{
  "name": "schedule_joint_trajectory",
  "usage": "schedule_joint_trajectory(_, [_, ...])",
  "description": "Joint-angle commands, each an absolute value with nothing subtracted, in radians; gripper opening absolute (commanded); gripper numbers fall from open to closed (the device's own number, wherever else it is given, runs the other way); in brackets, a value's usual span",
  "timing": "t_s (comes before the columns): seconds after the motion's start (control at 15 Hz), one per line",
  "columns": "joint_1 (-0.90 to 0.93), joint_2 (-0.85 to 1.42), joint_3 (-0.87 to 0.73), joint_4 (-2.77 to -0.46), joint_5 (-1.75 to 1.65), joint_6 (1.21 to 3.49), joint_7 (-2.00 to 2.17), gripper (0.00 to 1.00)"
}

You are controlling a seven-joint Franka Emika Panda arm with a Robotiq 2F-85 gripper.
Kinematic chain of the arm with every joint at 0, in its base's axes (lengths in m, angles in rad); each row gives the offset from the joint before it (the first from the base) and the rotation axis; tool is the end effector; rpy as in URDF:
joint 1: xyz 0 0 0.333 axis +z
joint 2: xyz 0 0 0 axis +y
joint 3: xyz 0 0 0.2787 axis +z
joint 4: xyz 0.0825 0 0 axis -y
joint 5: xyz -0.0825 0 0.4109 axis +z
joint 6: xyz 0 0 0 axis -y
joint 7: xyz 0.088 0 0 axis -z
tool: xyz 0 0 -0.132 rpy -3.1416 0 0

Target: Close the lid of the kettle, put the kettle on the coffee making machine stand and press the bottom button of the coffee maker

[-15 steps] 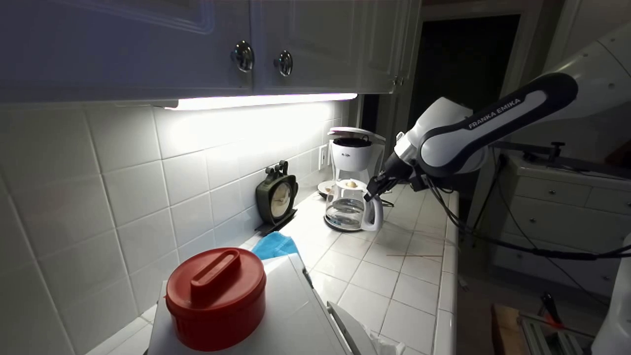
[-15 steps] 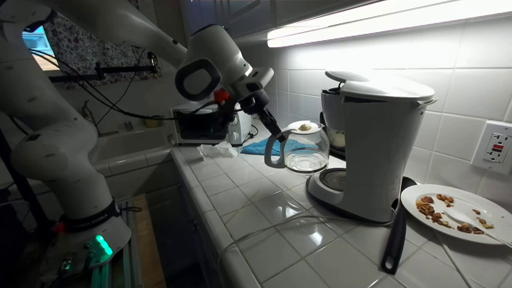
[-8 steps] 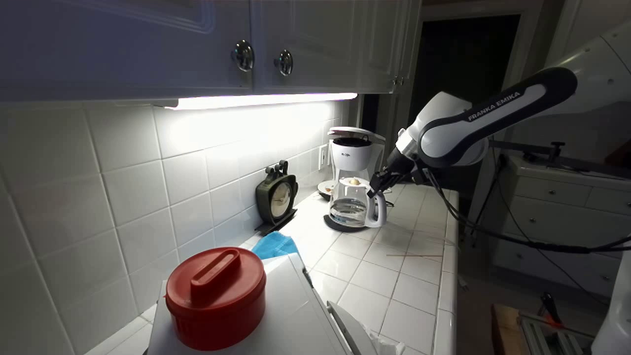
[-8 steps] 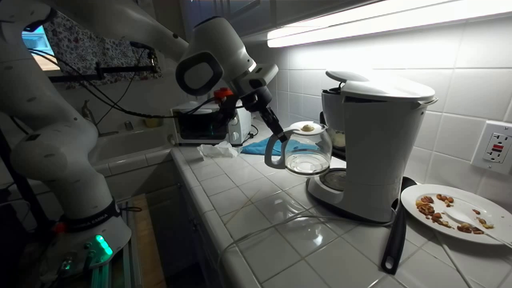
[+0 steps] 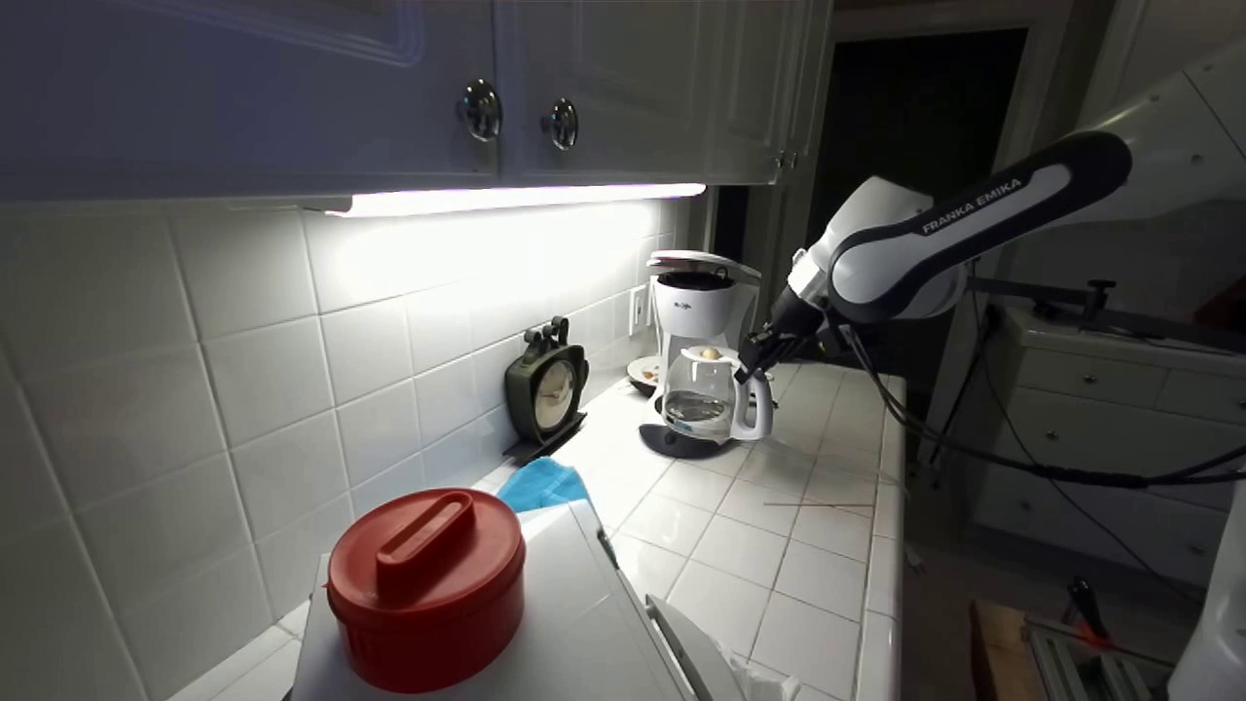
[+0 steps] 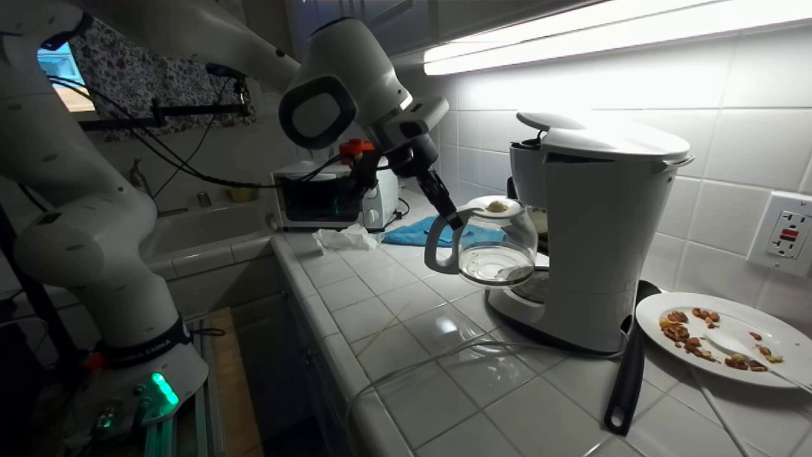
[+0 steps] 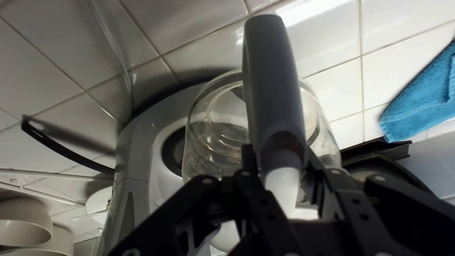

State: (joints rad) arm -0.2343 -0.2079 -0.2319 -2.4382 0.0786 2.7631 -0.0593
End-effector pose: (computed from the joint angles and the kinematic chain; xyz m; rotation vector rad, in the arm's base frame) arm 0.4830 -0.2447 0.3640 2.9030 -0.7106 0.8143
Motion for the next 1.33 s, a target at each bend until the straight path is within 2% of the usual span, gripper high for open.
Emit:
schedule_joint_trajectory(0.0, [-0.241, -0.176, -0.238, -2.386, 0.045, 2.752, -0.057, 0.08])
schedule_joint_trajectory(1.27, [-0.253, -0.044, -0.277, -2.259, 0.075, 2.765, -0.072, 0.08])
